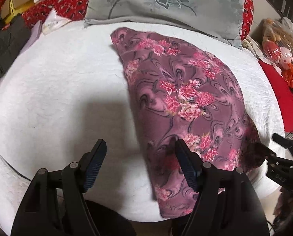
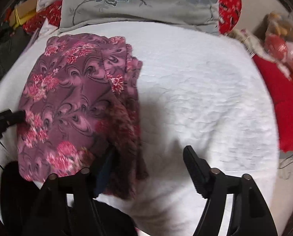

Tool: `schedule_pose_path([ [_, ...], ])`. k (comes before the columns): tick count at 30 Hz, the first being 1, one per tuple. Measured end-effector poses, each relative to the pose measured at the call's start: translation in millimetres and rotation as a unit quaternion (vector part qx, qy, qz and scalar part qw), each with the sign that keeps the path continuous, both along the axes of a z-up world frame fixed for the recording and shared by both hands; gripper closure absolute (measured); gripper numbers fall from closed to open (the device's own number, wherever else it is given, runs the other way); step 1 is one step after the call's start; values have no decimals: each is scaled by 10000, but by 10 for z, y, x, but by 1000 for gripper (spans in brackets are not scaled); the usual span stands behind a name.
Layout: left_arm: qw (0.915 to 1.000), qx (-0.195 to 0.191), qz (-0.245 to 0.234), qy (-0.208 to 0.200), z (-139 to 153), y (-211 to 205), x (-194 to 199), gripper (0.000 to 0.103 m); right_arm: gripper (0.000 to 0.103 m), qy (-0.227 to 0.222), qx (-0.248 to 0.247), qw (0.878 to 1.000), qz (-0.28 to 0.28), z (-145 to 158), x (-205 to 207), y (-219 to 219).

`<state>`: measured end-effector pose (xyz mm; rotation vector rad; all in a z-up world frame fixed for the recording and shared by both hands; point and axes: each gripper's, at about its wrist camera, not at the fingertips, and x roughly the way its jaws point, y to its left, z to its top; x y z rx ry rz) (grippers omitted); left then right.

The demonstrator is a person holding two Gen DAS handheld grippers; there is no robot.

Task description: Fold small clothes

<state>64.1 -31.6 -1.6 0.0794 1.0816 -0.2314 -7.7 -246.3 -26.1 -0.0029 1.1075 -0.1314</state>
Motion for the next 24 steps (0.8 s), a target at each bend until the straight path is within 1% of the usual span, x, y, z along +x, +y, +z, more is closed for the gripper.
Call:
schedule_pose_path([
  [2,10000,76,-10,-64,34,44,-53,31,19,-68,-38,10000,39,74,-69,-8],
  [4,9997,185,-23,-133,60,91,-105,31,17,-153,-34,9999,70,140,-158,-5],
  [8,9991,390,-15,-184,63,183,-153,29,16,-298,-87,9995,114,223,-361,88],
  [11,9994,325,108,-77,28,295,-111,29,16,-421,-27,9991,69,266,-368,89],
  [17,9992,97,364,161,-9,399,84,29,16,-584,510,9967,-221,305,-157,-94],
  [21,9991,-88,355,219,29,279,376,29,16,-669,947,9928,-290,287,205,-213],
  [24,9985,-148,421,324,-4,192,655,29,16,-733,1544,9842,-470,238,627,-339],
])
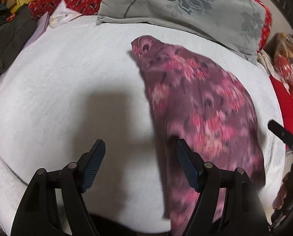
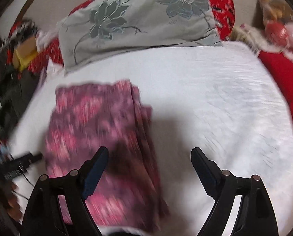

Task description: Fold small clothes

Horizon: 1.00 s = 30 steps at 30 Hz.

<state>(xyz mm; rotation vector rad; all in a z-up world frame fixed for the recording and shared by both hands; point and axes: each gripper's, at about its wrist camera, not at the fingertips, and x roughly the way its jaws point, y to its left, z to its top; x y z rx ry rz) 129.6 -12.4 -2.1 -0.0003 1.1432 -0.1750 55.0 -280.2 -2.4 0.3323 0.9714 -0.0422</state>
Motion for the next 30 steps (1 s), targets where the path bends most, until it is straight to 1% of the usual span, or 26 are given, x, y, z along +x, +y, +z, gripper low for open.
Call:
schedule_pose_path([
  [2,9997,-205,97,119,-36,-14,170,26,16,31,263,9996,-55,-57,309,-50],
  [5,9974,-620,216,288,-68,12,381,26,16,269,403,9988,-59,-221,748,-50],
  [7,9950,-887,212,408,-90,24,519,26,16,400,633,9971,89,-346,967,-25],
  [8,9941,-967,187,448,-98,20,564,26,24,490,798,9954,204,-406,1041,1],
  [9,9929,-1072,143,491,-108,14,613,26,36,616,992,9924,374,-481,1123,45],
  [10,9918,-1168,100,518,-116,-3,660,26,45,559,972,9927,446,-482,1143,75],
  [11,9910,-1235,61,515,-113,-25,700,26,75,430,961,9928,581,-448,1151,105],
  [12,9906,-1280,19,490,-102,-54,733,26,91,306,991,9922,688,-395,1142,121],
  [13,9904,-1308,-45,445,-81,-107,765,26,91,189,1012,9928,608,-338,1111,91],
  [14,9905,-1316,-116,388,-54,-169,785,26,92,48,1197,9912,571,-290,1071,38],
  [15,9910,-1288,-197,309,-27,-232,821,26,94,-189,1407,9886,499,-228,989,-30],
  [17,9940,-1033,-322,145,-2,-388,905,26,95,-597,1778,9820,197,-160,781,-179],
  [18,9958,-843,-358,88,-17,-464,963,26,95,-663,1854,9804,36,-193,720,-227],
  [19,9978,-545,-373,79,-70,-560,1031,26,95,-639,1804,9815,-100,-250,699,-254],
  [20,9988,-282,-383,133,-125,-605,1096,26,95,-476,1654,9849,-209,-361,710,-258],
  [21,9990,-97,-382,215,-170,-619,1144,26,94,-218,1436,9890,-268,-500,746,-247],
  [22,9988,-110,-390,270,-169,-586,1157,28,94,-91,1312,9909,-277,-574,769,-232],
  [23,9986,-242,-389,259,-123,-520,1136,29,93,-92,1231,9920,-259,-582,776,-205],
  [24,9984,-354,-387,191,-73,-465,1111,29,88,-91,1059,9941,-219,-513,779,-160],
  [25,9982,-477,-360,90,5,-377,1040,29,85,-86,867,9960,-174,-428,773,-116],
  [26,9976,-596,-357,1,74,-292,945,29,85,-152,641,9978,-108,-306,731,-67],
  [28,9951,-883,-406,-168,149,-163,685,29,81,-460,567,9972,141,-122,617,-38],
  [29,9944,-948,-419,-213,135,-135,563,29,74,-597,608,9959,295,-67,527,-49],
  [30,9944,-930,-444,-214,77,-136,443,29,66,-684,649,9946,423,-57,434,-20],
])
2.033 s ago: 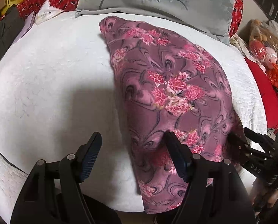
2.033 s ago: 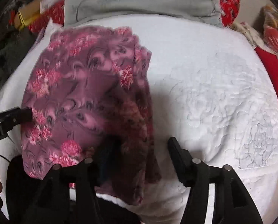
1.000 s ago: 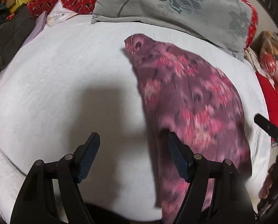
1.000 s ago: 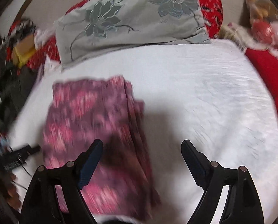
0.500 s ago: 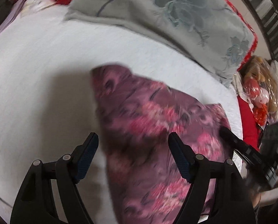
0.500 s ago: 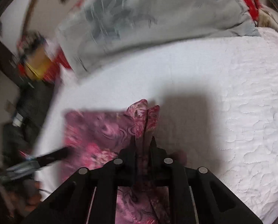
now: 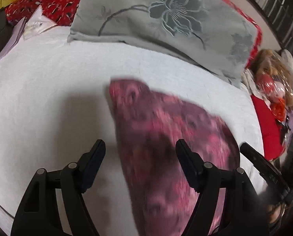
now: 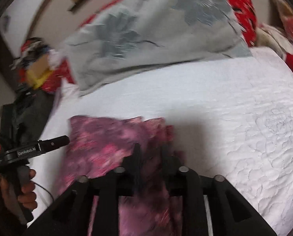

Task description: Fold small clothes

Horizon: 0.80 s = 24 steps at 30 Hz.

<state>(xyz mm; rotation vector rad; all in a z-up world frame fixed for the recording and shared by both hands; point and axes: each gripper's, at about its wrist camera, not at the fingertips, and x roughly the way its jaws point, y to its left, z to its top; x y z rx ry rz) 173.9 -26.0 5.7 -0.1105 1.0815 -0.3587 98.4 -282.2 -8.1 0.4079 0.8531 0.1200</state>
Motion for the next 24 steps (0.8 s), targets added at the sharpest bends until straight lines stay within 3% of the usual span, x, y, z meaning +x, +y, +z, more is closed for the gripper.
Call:
schedule_pose_path([
  [2,9990,364,-222,147,-228,-148,-140,28,64,224,-250,9994,87,-135,-59,79],
  [4,9967,706,-354,162,-359,-253,-249,27,53,705,-668,9952,139,-355,-14,150],
  [5,9967,741,-317,68,-295,-246,-319,28,41,644,-777,9949,11,-366,-63,139],
  [10,9945,920,-420,-283,-28,-94,-747,28,35,779,-1039,9913,-231,-85,-364,127],
  [12,9930,1061,-387,-333,-41,-22,-946,25,18,876,-1460,9851,-264,7,-604,155],
  [18,9863,1498,-192,-658,-123,137,-1466,23,6,756,-2224,9710,-436,170,-1246,223],
  [24,9808,1723,8,-913,-89,204,-1707,19,1,538,-2508,9660,-318,263,-1663,407],
])
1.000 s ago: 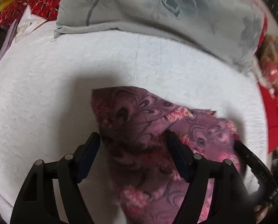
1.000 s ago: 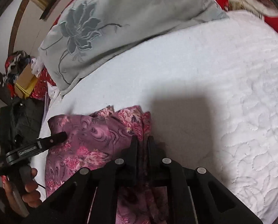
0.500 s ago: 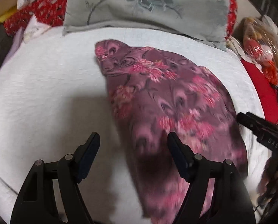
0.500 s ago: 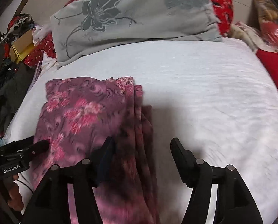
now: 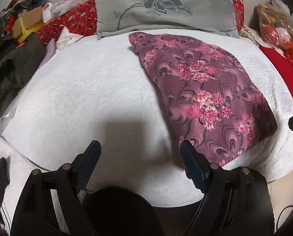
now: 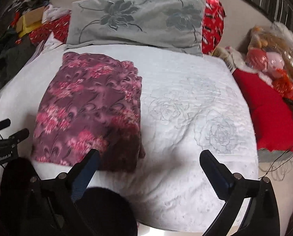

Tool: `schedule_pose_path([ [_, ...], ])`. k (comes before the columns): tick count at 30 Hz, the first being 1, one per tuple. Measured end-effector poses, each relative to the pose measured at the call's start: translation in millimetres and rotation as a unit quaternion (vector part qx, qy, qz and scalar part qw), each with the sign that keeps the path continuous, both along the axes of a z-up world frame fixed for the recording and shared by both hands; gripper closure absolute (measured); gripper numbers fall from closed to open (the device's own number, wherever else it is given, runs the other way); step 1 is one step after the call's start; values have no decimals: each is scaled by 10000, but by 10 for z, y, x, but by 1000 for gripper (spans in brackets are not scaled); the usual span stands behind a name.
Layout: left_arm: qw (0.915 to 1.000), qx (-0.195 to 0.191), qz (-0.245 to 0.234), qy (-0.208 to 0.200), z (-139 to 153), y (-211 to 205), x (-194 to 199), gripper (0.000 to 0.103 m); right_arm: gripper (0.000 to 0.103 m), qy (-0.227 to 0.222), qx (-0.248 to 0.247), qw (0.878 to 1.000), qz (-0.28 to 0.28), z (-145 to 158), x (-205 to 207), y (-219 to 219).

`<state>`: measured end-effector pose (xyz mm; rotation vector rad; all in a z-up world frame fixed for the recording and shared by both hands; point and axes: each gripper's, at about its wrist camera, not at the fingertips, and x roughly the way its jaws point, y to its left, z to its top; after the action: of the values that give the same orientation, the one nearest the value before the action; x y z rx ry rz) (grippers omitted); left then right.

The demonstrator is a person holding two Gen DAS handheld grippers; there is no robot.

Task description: Fold small clothes

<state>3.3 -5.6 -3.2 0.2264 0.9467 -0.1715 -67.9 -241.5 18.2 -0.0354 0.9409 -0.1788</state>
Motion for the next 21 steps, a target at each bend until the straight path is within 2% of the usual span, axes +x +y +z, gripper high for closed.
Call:
schedule_pose_path([
  [2,10000,-11,77,-57,21,15,-51,19,0,-148,-123,9998,12,51,-89,64],
  [5,9999,-22,91,-55,46,3,-96,19,0,-285,-37,9996,35,103,-149,113],
  [15,9996,-244,-76,-82,168,-106,-251,19,0,-379,320,9988,-57,137,-255,135],
  [21,9988,-430,-228,-32,201,-156,-313,19,0,-386,366,9985,-144,160,-303,91],
])
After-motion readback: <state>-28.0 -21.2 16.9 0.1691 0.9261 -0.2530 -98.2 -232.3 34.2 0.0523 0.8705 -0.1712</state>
